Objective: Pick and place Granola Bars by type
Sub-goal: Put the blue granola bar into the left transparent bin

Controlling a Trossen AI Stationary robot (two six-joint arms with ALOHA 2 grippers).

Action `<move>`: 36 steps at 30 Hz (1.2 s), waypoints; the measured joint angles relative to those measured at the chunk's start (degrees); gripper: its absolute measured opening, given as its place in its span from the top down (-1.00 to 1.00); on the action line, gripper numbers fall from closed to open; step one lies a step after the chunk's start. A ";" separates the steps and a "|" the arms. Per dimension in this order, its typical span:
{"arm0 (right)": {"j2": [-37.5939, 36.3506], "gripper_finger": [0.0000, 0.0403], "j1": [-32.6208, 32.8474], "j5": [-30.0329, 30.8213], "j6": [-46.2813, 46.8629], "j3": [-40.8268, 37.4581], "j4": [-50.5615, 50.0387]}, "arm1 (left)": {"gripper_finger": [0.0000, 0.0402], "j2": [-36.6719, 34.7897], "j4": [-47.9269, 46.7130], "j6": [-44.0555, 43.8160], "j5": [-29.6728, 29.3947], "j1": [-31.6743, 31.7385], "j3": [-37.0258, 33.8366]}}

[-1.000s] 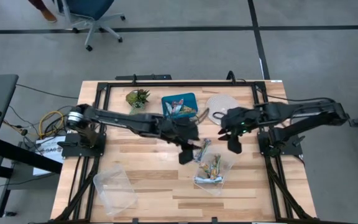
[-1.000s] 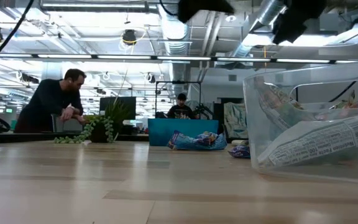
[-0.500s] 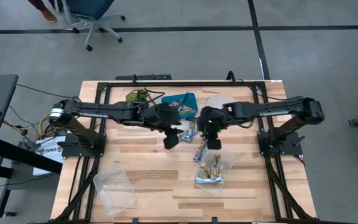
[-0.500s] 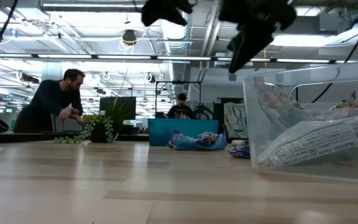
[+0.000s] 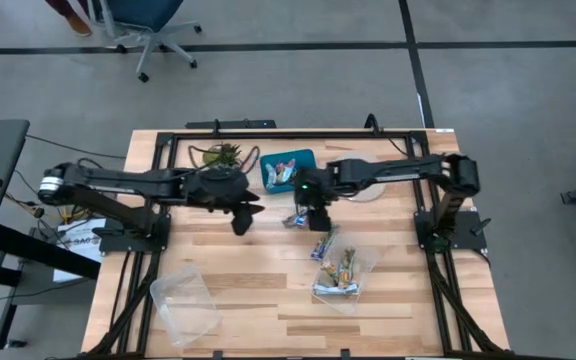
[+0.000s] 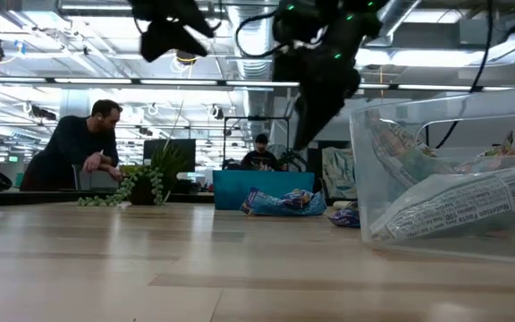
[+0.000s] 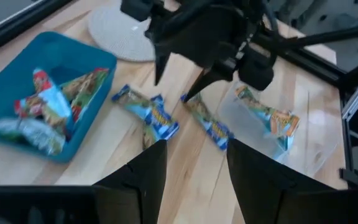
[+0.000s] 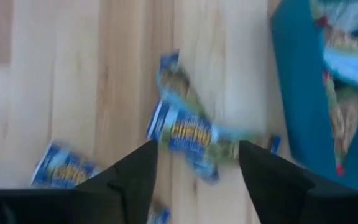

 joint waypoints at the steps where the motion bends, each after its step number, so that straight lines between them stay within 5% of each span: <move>1: 1.13 -0.11 -0.07 0.06 0.34 0.62 0.47 | 0.20 -1.23 -0.63 -0.19 0.01 0.08 -0.85; 16: 14.83 -0.14 -5.10 1.20 43.00 16.24 -11.37 | 0.20 -9.96 -3.32 -5.29 0.43 0.36 -3.42; 36: 14.99 -0.14 -4.15 2.93 70.33 16.33 -13.73 | 0.20 -12.07 -14.04 1.73 5.74 0.36 -3.46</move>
